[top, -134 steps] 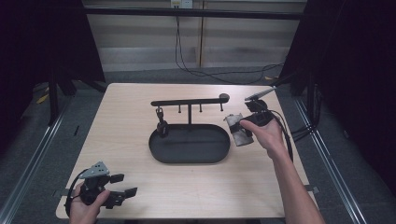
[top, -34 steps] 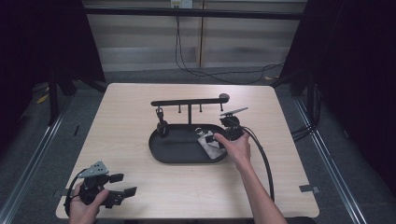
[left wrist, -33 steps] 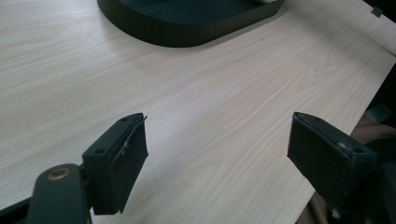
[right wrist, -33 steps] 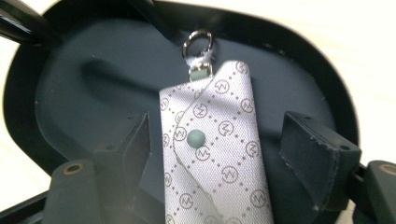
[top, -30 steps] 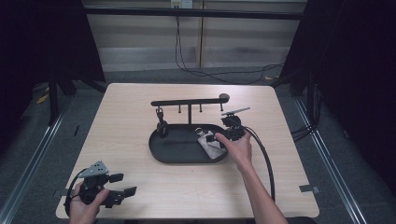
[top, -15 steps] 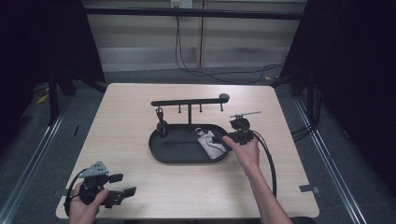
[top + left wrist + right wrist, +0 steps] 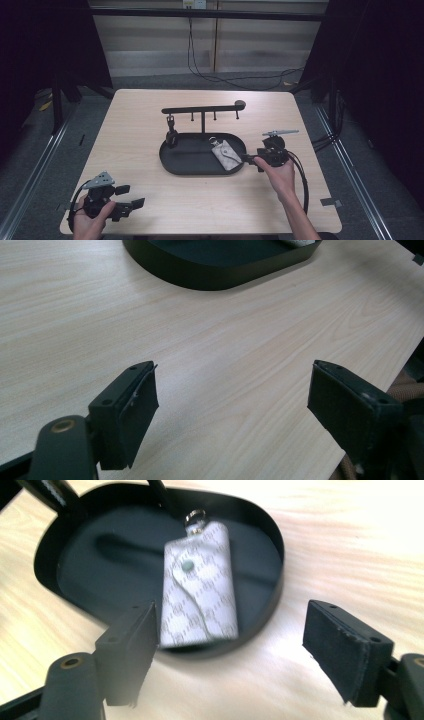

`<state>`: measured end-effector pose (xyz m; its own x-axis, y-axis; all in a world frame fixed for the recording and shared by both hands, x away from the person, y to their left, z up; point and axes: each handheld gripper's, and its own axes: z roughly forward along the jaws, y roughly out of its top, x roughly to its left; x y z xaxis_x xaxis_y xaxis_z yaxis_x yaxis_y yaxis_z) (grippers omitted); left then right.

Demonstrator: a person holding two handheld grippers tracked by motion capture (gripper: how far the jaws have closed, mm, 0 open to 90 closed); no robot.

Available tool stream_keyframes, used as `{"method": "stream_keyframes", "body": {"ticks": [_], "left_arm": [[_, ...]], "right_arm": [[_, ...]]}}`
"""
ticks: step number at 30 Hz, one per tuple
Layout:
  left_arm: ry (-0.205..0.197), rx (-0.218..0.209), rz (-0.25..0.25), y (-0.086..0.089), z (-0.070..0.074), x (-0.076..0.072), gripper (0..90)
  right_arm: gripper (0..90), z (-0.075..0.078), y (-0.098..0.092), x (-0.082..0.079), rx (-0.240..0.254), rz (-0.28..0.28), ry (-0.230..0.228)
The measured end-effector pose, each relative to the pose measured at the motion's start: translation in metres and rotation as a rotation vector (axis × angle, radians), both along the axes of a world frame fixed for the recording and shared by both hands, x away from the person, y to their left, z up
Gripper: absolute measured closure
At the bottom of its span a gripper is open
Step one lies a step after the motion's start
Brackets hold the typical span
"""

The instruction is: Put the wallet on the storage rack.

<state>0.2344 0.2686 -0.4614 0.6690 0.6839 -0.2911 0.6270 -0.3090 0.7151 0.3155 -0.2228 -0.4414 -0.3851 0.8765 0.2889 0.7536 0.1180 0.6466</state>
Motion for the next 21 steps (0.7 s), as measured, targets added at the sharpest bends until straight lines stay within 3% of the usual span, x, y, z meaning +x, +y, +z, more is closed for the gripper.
{"method": "stream_keyframes", "body": {"ticks": [6,12,21], "left_arm": [[0.002,0.017,-0.009,-0.006,-0.002,-0.001,19.9],[-0.011,0.002,-0.006,-0.004,-0.001,-0.002,19.8],[-0.005,0.006,-0.008,-0.005,-0.002,-0.001,19.8]], "right_arm": [[20.8,0.0,-0.015,-0.02,-0.015,0.0,-0.024],[20.7,0.0,-0.033,-0.042,-0.024,-0.022,-0.05],[21.0,-0.009,-0.054,-0.079,-0.041,-0.027,-0.052]]}}
